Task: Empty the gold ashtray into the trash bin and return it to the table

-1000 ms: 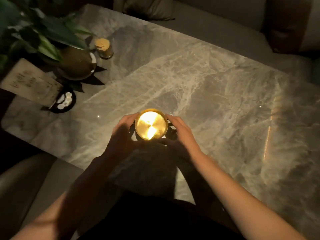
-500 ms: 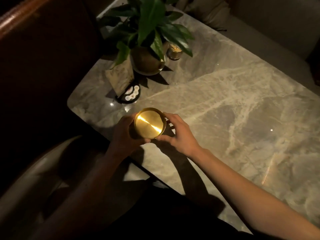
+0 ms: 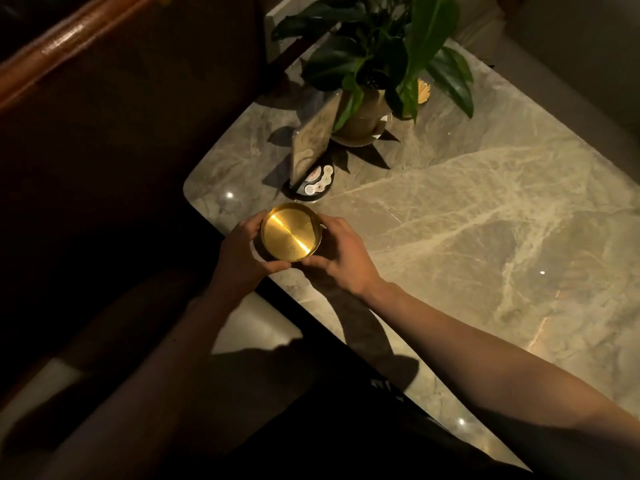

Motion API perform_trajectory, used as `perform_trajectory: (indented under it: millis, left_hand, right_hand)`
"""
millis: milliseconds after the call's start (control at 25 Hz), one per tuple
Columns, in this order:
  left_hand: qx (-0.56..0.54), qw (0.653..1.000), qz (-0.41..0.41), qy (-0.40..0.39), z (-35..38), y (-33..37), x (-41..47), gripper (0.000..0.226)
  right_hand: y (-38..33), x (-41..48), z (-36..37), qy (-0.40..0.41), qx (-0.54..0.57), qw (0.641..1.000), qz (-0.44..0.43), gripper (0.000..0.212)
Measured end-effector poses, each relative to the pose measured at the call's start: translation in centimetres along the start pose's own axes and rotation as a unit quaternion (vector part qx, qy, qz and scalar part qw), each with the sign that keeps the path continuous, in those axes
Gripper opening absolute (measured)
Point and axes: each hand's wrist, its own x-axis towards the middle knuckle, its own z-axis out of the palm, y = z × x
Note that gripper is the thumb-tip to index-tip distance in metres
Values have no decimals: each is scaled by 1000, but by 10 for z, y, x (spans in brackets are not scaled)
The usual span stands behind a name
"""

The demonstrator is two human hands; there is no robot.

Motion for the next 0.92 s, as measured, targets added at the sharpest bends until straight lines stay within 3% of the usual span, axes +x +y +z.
perform_trajectory:
  millis: [440, 800, 920]
  left_hand:
    - [1, 1000, 26, -2, -11, -31, 29, 94]
    - [17, 999, 7, 36, 3, -24, 21, 99]
    - [55, 995, 4, 83, 8, -14, -1, 86]
  right_hand:
    - [1, 41, 25, -14, -35, 999, 18, 87]
    - [-2, 38, 31, -5, -24, 999, 48, 79]
    - [2, 24, 20, -3, -25, 998, 49, 74]
